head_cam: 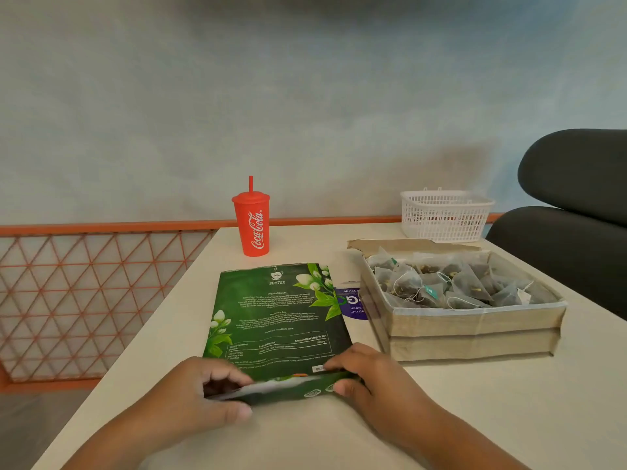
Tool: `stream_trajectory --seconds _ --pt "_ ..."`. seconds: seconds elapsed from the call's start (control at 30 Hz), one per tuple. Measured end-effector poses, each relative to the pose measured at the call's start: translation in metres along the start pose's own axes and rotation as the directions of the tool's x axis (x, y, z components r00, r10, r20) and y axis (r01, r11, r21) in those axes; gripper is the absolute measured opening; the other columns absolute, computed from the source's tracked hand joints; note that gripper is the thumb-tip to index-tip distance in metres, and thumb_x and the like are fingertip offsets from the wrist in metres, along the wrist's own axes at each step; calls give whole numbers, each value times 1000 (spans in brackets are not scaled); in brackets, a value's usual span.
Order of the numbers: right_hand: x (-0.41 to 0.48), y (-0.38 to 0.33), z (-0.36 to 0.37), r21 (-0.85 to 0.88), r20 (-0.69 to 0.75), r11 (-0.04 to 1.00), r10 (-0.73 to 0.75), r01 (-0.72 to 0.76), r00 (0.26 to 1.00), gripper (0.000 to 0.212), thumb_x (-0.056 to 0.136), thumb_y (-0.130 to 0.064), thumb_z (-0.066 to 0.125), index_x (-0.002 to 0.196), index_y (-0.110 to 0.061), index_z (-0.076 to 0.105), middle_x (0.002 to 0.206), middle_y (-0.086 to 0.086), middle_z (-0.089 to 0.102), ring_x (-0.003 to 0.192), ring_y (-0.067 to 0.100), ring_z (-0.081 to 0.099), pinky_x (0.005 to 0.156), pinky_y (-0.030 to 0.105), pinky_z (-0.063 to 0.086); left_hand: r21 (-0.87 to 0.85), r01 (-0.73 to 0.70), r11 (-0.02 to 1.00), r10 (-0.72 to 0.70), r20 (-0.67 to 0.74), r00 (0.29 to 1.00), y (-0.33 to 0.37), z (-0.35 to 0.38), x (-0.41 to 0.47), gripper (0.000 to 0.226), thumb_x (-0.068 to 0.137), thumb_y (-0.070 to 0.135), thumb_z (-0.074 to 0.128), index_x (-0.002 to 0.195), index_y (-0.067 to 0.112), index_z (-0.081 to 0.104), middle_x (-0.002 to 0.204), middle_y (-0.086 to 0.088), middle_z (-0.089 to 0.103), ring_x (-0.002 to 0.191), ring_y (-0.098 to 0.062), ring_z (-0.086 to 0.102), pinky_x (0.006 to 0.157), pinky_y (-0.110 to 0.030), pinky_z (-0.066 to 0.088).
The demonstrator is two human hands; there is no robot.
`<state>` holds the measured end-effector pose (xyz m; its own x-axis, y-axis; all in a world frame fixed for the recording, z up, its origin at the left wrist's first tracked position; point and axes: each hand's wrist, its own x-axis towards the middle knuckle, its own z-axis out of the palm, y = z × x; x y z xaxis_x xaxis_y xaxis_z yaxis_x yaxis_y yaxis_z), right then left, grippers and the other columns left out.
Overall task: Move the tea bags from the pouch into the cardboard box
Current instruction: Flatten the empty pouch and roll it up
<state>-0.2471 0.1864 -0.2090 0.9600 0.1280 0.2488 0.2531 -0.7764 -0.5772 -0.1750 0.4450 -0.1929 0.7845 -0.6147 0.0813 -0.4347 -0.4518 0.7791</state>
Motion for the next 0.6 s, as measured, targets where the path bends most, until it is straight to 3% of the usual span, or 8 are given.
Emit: stream_trajectory --seconds 0.07,0.13,0.2,0.33,0.4,0.5,0.57,0.6 --pt "0 2 1 28 -55 1000 11 -10 998 34 93 -17 53 124 -29 56 102 -21 45 93 -4 47 76 1 33 9 8 1000 -7 -124 992 -3 4 1 52 27 73 77 71 45 71 80 10 71 67 1 61 62 -9 42" --pt "1 4 2 45 -88 999 27 -23 996 39 94 -10 49 127 -30 52 106 -19 43 94 -5 45 77 -2 32 0 14 1000 -13 -220 976 -4 9 2 29 53 40 86 73 51 68 85 17 70 72 2 61 65 -8 42" --pt "3 5 3 7 -96 1000 17 -17 995 44 94 -5 46 129 -30 51 112 -13 40 99 1 46 78 -3 31 34 -11 999 21 -321 947 -11 13 4 47 67 16 82 83 56 62 92 26 64 80 3 59 68 -3 39" --pt "4 9 8 -115 -87 993 -17 7 996 41 95 -8 44 131 -27 52 124 -9 34 108 6 44 84 -5 26 107 47 993 12 -494 869 -14 20 7 33 69 17 80 83 38 60 98 18 53 86 -6 57 70 -14 38" --pt "4 10 8 -159 -51 987 -12 3 999 40 96 -19 44 135 -27 47 137 -7 30 121 10 40 97 4 26 165 85 983 15 -528 849 -16 21 8 35 72 19 77 85 39 52 104 19 46 93 -8 53 71 -19 37" --pt "2 6 7 -263 53 965 14 0 998 51 93 -36 46 142 -24 36 147 -12 19 133 13 25 109 20 21 271 85 959 50 -454 889 -19 21 8 28 75 28 73 78 43 50 105 16 45 100 -11 50 77 -23 36" --pt "2 3 7 -317 82 948 32 -5 996 54 94 -41 43 143 -23 33 147 -12 19 134 13 20 110 23 21 265 91 960 11 -362 932 -20 17 7 20 62 57 66 73 47 54 104 23 46 102 -6 49 78 -19 36" --pt "3 2 7 -320 75 947 38 -11 996 52 95 -39 42 143 -23 34 146 -12 21 133 13 21 109 22 22 265 97 959 -11 -308 951 -21 15 5 32 53 69 59 77 49 53 104 26 46 102 -3 48 78 -15 35"
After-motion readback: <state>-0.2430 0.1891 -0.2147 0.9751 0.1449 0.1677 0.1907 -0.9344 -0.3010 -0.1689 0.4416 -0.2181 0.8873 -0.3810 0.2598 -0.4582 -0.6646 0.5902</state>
